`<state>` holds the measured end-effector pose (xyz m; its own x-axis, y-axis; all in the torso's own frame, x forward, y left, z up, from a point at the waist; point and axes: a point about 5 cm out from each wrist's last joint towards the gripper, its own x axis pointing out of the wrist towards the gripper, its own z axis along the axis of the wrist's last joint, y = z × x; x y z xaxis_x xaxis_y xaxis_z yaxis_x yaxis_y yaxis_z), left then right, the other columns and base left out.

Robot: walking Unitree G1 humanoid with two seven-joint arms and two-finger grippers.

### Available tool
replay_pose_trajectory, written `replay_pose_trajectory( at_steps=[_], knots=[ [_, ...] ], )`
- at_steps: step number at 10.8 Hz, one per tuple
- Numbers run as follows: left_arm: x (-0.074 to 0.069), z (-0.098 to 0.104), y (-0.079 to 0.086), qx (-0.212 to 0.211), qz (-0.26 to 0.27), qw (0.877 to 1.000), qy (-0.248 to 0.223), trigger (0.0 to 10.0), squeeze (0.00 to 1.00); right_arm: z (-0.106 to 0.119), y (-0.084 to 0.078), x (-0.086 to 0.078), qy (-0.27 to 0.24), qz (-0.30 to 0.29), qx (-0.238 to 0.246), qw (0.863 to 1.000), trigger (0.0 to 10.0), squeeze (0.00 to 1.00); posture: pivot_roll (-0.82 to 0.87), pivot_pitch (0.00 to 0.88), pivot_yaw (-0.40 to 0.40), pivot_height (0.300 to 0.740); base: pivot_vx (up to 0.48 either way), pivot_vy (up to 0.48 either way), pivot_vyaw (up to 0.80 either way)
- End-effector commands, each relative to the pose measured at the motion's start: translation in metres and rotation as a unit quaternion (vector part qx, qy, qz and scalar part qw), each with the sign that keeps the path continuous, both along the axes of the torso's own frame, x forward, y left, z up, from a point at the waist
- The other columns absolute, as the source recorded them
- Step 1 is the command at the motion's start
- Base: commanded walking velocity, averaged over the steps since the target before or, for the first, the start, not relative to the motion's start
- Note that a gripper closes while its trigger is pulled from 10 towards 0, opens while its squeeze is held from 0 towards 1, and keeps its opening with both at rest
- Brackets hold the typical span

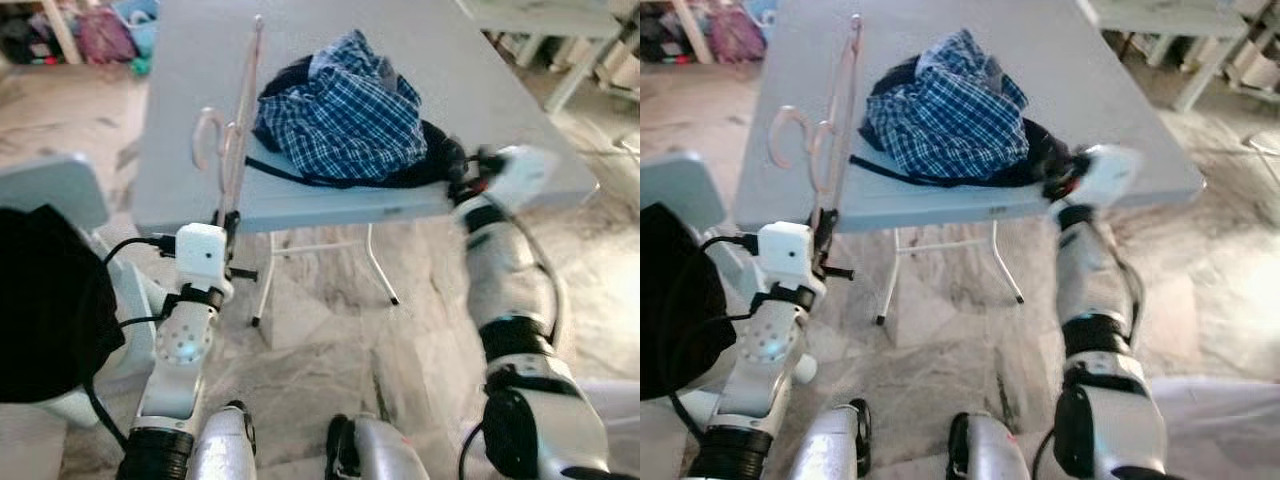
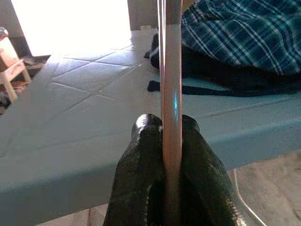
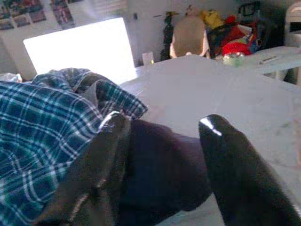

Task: Hang hanger

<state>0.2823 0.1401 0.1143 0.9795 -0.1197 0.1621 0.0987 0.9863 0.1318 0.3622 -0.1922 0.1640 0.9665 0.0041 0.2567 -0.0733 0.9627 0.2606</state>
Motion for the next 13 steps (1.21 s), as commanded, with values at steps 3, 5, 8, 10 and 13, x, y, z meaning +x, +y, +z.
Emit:
replay_pose_trajectory(
  at_steps=[3, 5, 8, 10, 13],
  knots=[
    [-0.005, -0.002, 0.008, 0.024, 0.018, 1.0, -0.004, 10.0, 0.0, -0.002, -0.019, -0.023, -0.003, 0.03, -0.042, 0.999, 10.0, 1.0, 0.02, 0.169, -0.068, 0.74, 0.0, 0.0, 0.0],
    [-0.009, -0.006, 0.02, 0.042, 0.037, 0.998, 0.004, 10.0, 0.0, -0.017, -0.029, -0.051, 0.02, 0.039, -0.068, 0.997, 10.0, 1.0, 0.01, 0.171, -0.061, 0.74, 0.0, 0.0, 0.0],
    [-0.011, -0.009, 0.018, 0.058, 0.041, 0.998, 0.003, 10.0, 0.0, -0.035, -0.025, -0.085, 0.052, 0.048, -0.057, 0.996, 10.0, 1.0, -0.01, 0.178, -0.043, 0.74, 0.0, 0.0, 0.0],
    [-0.007, -0.005, 0.012, 0.054, 0.037, 0.998, -0.001, 10.0, 0.0, -0.021, 0.018, -0.081, 0.028, 0.162, -0.074, 0.984, 10.0, 1.0, 0.0, 0.186, -0.039, 0.74, 0.0, 0.0, 0.0],
    [-0.027, -0.009, 0.02, 0.07, 0.061, 0.996, 0.008, 10.0, 0.0, -0.008, 0.044, -0.047, 0.034, 0.27, -0.088, 0.958, 10.0, 1.0, 0.05, 0.267, -0.07, 0.74, 0.0, 0.0, 0.0]
  ],
)
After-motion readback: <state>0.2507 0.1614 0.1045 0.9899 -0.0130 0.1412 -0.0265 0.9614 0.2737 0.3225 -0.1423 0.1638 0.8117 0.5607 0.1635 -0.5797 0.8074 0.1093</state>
